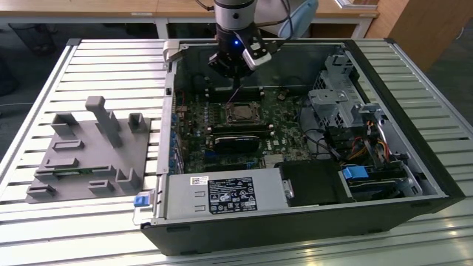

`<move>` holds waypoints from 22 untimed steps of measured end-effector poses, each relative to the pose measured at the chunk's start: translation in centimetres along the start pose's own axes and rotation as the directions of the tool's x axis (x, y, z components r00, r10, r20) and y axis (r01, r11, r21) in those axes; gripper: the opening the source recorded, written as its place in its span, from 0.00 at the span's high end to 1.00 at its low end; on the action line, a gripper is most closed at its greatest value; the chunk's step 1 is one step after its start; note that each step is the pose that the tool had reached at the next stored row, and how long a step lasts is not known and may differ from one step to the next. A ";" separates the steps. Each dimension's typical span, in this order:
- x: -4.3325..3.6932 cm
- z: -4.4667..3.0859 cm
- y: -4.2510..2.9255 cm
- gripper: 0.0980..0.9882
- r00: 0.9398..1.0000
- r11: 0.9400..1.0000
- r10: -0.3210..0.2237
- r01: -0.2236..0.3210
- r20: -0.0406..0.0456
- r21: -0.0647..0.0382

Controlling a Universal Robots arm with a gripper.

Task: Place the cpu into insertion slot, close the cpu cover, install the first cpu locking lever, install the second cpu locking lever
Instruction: 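Install the first cpu locking lever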

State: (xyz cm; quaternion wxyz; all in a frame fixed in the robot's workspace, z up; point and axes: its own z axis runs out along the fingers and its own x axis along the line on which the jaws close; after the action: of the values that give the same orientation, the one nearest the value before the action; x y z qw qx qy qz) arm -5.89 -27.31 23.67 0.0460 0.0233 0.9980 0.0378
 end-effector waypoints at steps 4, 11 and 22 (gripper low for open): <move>0.48 -0.05 -0.02 0.99 1.000 1.000 0.001 -0.001 0.000 -0.007; 1.08 -0.19 -0.03 0.99 1.000 1.000 0.001 -0.001 -0.001 -0.013; 1.46 -0.39 -0.02 0.99 1.000 1.000 0.002 -0.002 -0.001 -0.024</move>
State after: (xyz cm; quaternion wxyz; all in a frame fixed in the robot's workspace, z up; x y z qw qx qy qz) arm -7.38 -27.29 23.93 0.0457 0.0238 0.9974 0.0496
